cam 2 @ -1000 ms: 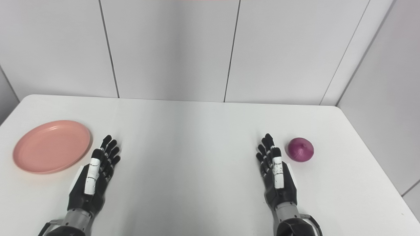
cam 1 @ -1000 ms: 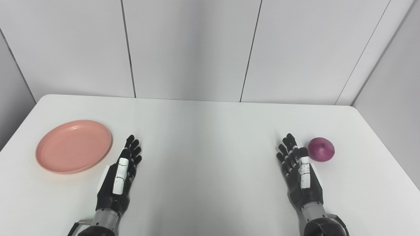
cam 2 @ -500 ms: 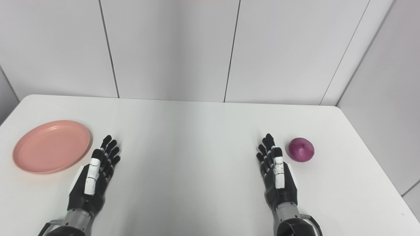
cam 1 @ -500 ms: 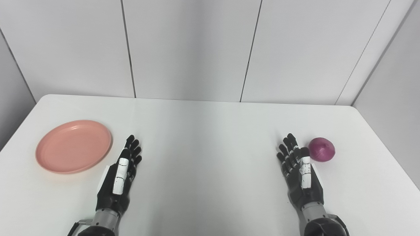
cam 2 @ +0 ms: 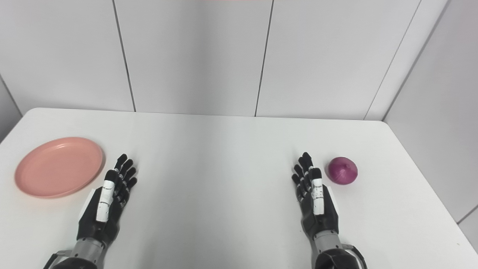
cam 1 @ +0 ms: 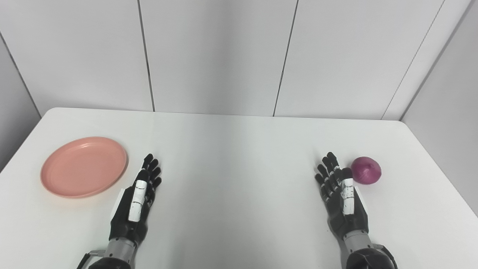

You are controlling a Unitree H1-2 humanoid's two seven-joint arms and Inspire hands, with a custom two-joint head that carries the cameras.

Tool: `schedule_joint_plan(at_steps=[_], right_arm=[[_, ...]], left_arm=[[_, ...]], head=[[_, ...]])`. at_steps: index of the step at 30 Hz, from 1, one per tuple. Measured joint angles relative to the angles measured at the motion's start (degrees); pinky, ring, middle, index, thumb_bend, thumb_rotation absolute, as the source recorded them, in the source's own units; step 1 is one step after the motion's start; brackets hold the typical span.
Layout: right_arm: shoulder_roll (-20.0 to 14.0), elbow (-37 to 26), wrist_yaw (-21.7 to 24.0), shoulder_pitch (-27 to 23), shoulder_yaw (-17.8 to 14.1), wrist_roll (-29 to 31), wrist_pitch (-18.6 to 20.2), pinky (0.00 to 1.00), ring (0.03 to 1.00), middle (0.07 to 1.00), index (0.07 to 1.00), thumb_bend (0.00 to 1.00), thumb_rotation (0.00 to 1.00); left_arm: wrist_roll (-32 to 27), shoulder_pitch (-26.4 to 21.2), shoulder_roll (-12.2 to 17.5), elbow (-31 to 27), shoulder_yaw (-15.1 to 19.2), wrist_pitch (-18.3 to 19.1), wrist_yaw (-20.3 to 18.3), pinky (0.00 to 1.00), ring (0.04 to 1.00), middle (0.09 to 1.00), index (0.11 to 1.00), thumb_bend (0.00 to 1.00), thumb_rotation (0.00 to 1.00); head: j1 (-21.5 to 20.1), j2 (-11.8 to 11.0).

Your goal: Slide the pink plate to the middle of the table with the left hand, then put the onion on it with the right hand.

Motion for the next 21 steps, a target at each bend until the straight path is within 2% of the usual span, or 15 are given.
schedule_joint_plan(at_steps=[6, 8, 10, 11, 12, 13, 14, 21], right_arm=[[-0.2, 0.2, 0.3, 0.0, 0.0, 0.8, 0.0, 1.0, 1.0, 1.0, 1.0, 0.95, 0.87], [-0.4, 0.4, 0.7, 0.0, -0.1, 1.3, 0.0, 1.0, 1.0, 1.0, 1.0, 0.97, 0.85], [-0.5, 0.6, 1.2, -0.1, -0.4, 2.2, 0.0, 1.0, 1.0, 1.0, 1.0, 0.98, 0.85], [-0.6, 0.7, 1.4, -0.1, -0.5, 2.6, 0.0, 1.0, 1.0, 1.0, 1.0, 0.98, 0.85], [-0.7, 0.9, 1.6, -0.1, -0.6, 3.0, 0.0, 1.0, 1.0, 1.0, 1.0, 0.96, 0.85], [-0.8, 1.1, 1.9, -0.2, -0.7, 3.3, 0.0, 1.0, 1.0, 1.0, 1.0, 0.94, 0.86], [-0.9, 1.4, 2.3, -0.3, -0.8, 3.6, 0.0, 1.0, 1.0, 1.0, 1.0, 0.9, 0.87], [-2.8, 2.8, 4.1, -0.7, -1.0, 5.7, 0.0, 1.0, 1.0, 1.0, 1.0, 0.82, 0.92]], left_arm=[[0.0, 0.0, -0.3, 0.1, -0.1, -0.1, 0.3, 1.0, 1.0, 1.0, 1.0, 0.87, 0.9], [0.1, 0.0, -0.7, 0.3, -0.2, -0.2, 0.6, 1.0, 1.0, 1.0, 1.0, 0.87, 0.89], [1.0, 0.0, -1.4, 0.5, -0.7, -0.3, 1.1, 1.0, 1.0, 1.0, 1.0, 0.88, 0.89], [1.2, 0.0, -1.7, 0.5, -1.0, -0.3, 1.3, 1.0, 1.0, 1.0, 1.0, 0.88, 0.89], [1.7, 0.0, -2.1, 0.6, -1.4, -0.4, 1.6, 1.0, 1.0, 1.0, 1.0, 0.88, 0.89], [2.2, 0.0, -2.6, 0.8, -1.8, -0.5, 1.8, 1.0, 1.0, 1.0, 1.0, 0.88, 0.9], [2.4, 0.0, -3.0, 0.9, -2.0, -0.6, 2.0, 1.0, 1.0, 1.0, 1.0, 0.88, 0.9], [4.9, -0.3, -5.5, 2.2, -3.4, -1.9, 3.7, 1.0, 1.0, 1.0, 1.0, 0.85, 0.91]], head=[[3.3, -0.8], [7.5, -1.7], [7.6, -1.7], [9.8, -2.2], [12.1, -2.7], [12.1, -2.7], [13.9, -3.2], [18.3, -4.5]])
